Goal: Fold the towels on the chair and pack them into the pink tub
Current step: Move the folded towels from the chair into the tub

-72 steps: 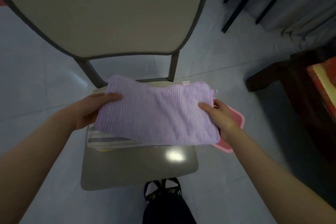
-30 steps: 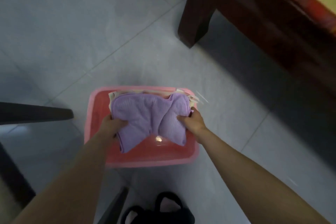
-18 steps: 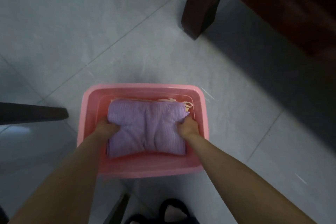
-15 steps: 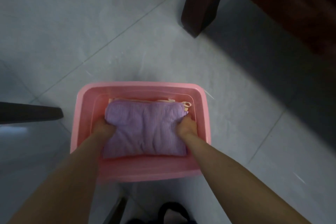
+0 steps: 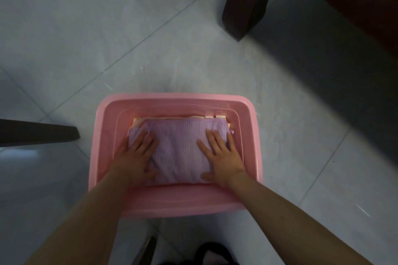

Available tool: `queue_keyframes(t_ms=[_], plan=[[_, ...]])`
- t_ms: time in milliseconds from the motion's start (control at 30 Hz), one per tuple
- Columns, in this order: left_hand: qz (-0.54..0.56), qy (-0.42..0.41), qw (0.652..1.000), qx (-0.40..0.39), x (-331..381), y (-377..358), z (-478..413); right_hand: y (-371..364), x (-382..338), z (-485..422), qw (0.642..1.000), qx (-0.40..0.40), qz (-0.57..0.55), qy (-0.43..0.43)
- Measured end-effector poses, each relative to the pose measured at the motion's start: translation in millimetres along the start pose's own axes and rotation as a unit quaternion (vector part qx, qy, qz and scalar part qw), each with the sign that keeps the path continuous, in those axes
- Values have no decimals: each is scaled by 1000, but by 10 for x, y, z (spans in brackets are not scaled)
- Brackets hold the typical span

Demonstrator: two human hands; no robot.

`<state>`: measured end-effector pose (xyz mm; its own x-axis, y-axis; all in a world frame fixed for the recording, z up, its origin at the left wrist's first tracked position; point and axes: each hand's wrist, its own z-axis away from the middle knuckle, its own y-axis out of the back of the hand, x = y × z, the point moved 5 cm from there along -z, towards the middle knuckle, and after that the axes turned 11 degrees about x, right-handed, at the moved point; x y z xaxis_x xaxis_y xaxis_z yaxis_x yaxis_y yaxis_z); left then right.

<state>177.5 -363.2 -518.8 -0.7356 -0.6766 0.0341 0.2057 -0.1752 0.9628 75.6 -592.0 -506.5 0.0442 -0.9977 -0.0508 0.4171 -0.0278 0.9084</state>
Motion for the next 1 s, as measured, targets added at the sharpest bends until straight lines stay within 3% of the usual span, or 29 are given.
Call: queue_keyframes(t_ms=[133,233,433,500,767,900,1000], plan=[[-96,30,993,-57,114,-78,11,-184,29,31,997,-38,42,-43],[-103,83,991,-15,139,-117,-21,-231,54,-44,995,-47,59,-58],[-137,115,978,-109,259,-68,-12,-172,16,-11,991,-91,61,-78],[-118,113,981,-106,260,106,-7,18,-17,36,992,-82,32,-89],[-20,157,987,13,354,1686,309,1609,-260,652,986,109,-88,-86],[40,200,978,52,483,2811,594,2816,-373,1051,952,264,-130,-82],[86,218,966,112,546,3591,883,3542,-469,1281,929,309,-192,-72]])
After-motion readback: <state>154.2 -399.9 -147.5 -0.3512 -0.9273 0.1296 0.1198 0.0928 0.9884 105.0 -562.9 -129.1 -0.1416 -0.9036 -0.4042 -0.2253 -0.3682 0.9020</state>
